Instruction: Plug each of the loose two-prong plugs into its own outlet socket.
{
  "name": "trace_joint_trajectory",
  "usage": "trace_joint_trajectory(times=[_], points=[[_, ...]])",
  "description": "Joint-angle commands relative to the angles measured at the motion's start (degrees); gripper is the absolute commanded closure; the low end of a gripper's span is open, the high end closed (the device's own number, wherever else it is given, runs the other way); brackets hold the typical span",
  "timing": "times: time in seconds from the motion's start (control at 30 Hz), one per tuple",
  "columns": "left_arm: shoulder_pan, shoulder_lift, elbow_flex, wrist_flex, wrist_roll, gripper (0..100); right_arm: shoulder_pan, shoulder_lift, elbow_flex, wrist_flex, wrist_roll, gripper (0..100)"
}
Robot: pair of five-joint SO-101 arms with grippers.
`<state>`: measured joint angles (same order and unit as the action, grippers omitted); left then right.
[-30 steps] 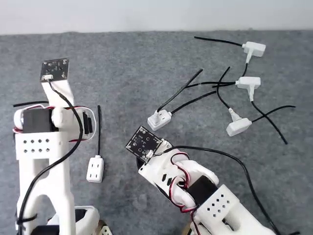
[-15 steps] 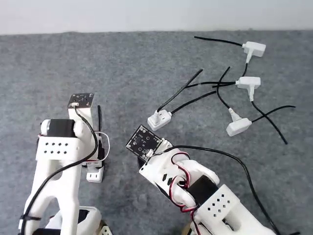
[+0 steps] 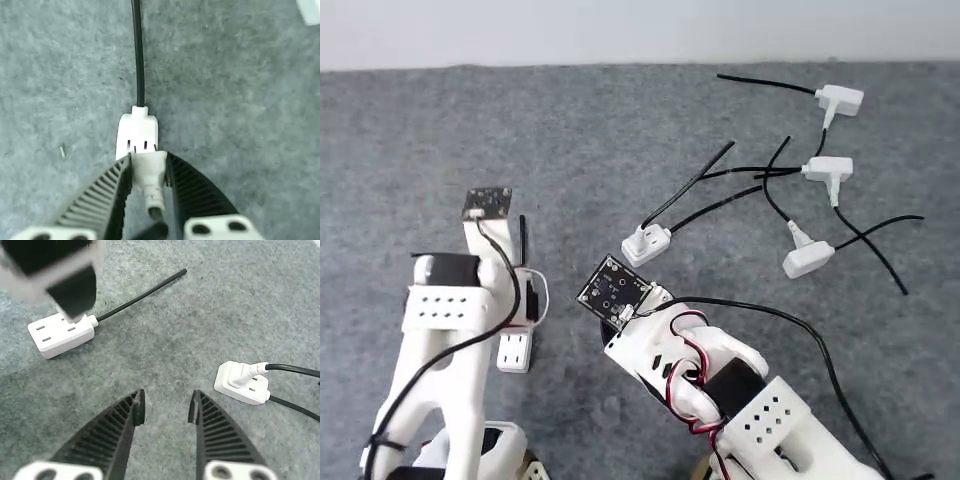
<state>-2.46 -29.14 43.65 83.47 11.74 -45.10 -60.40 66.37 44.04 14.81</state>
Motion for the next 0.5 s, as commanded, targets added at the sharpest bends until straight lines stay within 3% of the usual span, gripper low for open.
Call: trace_joint_trajectory(times=[0.0, 0.47], points=[[0.09, -1.58, 5.67, -7.65, 0.53, 99, 0.22, -0.40, -3.43, 0.31, -0.70, 83.9], [-0.44, -1.67, 5.67, -6.07, 0.35, 99, 0.22, -0.40, -3.43, 0.31, -0.70, 83.9]])
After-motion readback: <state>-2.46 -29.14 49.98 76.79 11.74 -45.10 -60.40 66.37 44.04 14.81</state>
